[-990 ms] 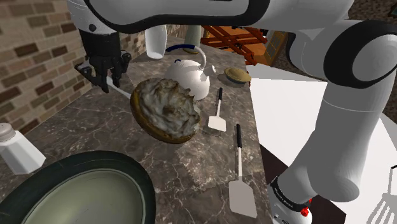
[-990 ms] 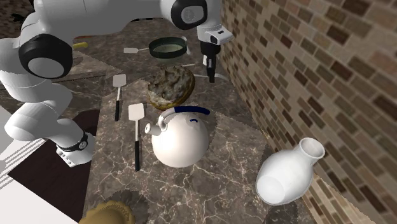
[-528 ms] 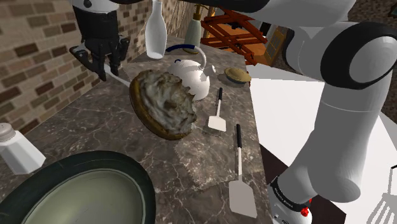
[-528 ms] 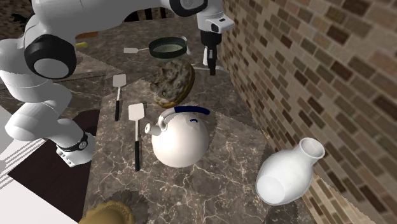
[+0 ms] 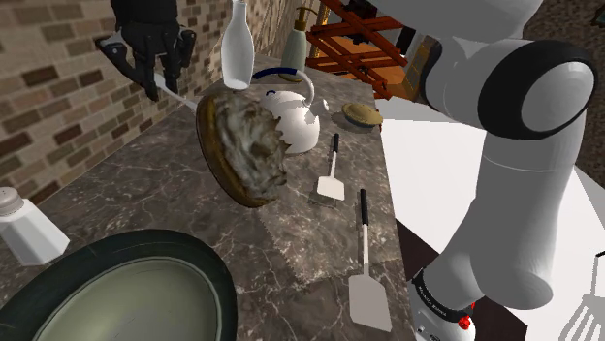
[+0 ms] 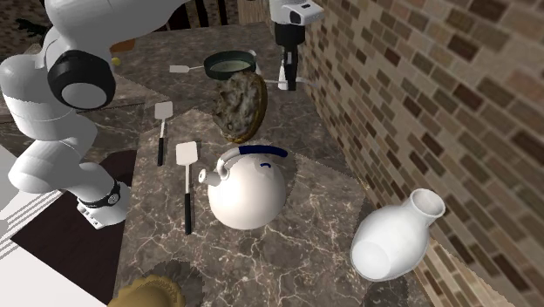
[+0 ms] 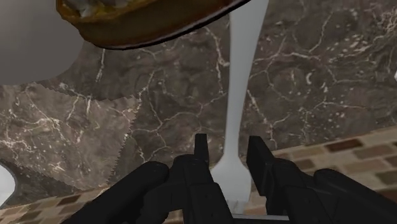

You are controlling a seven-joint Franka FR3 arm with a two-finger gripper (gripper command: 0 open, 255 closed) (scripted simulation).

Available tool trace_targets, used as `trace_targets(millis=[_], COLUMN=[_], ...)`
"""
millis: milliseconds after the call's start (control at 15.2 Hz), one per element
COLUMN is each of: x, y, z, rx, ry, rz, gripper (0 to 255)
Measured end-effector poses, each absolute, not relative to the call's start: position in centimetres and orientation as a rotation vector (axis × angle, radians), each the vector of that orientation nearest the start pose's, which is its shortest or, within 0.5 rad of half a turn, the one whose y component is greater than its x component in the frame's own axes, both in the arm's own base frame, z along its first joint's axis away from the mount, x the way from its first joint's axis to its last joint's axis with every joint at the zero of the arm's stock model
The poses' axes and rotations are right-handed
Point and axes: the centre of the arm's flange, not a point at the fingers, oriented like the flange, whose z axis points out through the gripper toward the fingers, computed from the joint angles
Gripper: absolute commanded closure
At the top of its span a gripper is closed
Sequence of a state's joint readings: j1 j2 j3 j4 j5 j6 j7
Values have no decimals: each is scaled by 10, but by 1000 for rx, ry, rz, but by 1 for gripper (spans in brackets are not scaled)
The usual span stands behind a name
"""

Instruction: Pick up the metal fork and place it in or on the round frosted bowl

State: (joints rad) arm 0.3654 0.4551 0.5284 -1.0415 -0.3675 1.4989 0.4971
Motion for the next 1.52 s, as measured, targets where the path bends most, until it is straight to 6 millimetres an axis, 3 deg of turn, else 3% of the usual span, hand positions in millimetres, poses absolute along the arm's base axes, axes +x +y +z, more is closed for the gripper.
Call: trace_targets(millis=[264, 462, 1518], x=[517, 494, 314], y=[429, 444, 543], z=[632, 634, 620], rx=[-3175, -3175, -3175], ry=[-493, -494, -494], rz=[-208, -208, -209], gripper=[255, 255, 255])
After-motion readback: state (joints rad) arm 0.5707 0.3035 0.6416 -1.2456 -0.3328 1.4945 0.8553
